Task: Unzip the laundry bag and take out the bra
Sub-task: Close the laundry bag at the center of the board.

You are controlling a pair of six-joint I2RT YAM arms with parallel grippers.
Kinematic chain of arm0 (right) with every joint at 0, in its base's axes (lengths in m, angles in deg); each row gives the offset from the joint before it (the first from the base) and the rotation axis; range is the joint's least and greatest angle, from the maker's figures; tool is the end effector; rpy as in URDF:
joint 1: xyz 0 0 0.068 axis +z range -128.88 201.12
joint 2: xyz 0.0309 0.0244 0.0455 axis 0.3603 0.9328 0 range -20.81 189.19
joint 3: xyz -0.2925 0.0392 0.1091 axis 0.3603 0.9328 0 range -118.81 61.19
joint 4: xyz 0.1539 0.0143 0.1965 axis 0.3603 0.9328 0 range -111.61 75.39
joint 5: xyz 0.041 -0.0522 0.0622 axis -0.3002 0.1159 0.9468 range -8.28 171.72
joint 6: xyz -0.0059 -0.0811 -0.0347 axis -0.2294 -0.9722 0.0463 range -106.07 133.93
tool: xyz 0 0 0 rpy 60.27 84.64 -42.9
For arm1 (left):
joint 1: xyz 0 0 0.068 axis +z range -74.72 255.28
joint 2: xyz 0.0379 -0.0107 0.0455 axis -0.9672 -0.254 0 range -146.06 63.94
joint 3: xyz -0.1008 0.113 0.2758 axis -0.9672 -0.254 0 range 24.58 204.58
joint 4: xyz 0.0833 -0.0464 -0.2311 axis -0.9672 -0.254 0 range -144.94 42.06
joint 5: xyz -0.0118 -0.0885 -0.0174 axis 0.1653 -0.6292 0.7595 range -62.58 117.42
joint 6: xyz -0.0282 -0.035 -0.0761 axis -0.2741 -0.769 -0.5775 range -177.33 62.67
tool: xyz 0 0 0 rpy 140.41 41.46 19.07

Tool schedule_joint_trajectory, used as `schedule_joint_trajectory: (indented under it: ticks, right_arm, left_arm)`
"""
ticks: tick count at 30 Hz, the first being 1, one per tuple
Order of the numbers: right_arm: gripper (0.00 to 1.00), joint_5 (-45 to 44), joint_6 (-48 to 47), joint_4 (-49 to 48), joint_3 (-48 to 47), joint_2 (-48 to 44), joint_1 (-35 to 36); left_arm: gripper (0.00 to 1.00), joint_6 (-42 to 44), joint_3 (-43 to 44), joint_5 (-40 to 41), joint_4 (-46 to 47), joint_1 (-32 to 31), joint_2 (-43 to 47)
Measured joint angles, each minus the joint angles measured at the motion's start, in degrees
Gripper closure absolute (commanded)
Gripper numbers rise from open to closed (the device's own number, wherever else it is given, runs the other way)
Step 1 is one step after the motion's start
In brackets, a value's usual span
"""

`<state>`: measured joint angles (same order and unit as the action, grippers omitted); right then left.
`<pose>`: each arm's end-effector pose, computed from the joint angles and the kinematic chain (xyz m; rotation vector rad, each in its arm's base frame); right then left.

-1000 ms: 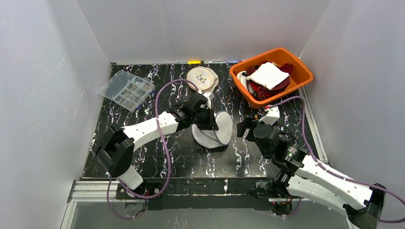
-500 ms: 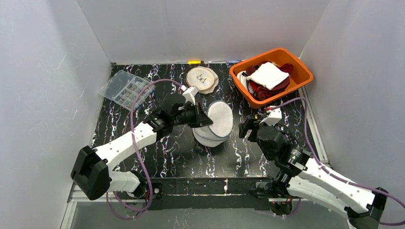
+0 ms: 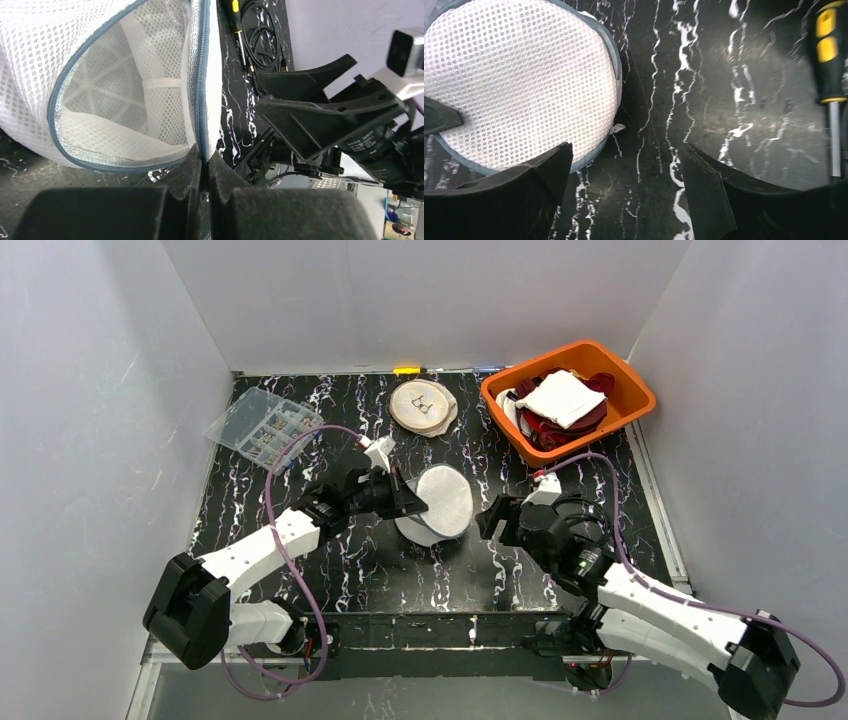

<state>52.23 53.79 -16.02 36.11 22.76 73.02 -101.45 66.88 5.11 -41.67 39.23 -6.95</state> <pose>0.1338 0.1078 0.2502 0.1262 1.9698 0.5492 0.2156 -0.1938 0.2893 0.1321 2.1625 -1.2511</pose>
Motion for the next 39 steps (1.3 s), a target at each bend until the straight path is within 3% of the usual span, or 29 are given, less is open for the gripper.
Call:
schedule_joint_trajectory:
  ticks: [7,12,21,23,27,31,35,39]
  right_arm:
    - [0.12,15.89,7.82,-16.0,5.73,7.98,-12.04]
    - [0.13,29.2,11.56,-32.44,8.46,19.5,-20.5]
    - [0.24,44.15,16.11,-55.54,8.66,38.47,-22.32]
    - [0.34,46.03,17.16,-59.21,8.57,41.42,-22.36]
    - [0.7,48.85,19.17,-65.99,8.5,46.12,-22.53]
    - [0.95,49.86,21.33,-70.23,8.48,48.19,-22.64]
    - [0.99,49.57,20.04,-67.21,8.44,44.81,-22.91]
    - [0.99,47.76,13.44,-49.77,5.16,32.98,-22.91]
  left_arm:
    - [1.0,-0.52,-2.47,-0.24,0.98,1.46,0.31]
    - [1.0,-1.31,-2.99,-0.76,1.86,1.49,0.46]
    - [1.0,-2.54,-3.63,-1.6,3.1,1.51,1.42]
    - [1.0,-2.62,-3.63,-1.79,3.34,1.51,1.49]
    - [1.0,-2.84,-3.63,-2.14,3.58,1.51,1.51]
    - [1.0,-2.84,-3.63,-2.14,3.58,1.68,1.7]
    - [1.0,-2.78,-3.63,-1.84,3.02,2.38,2.21]
    - [1.0,-1.03,-3.06,0.81,-1.44,2.51,3.06]
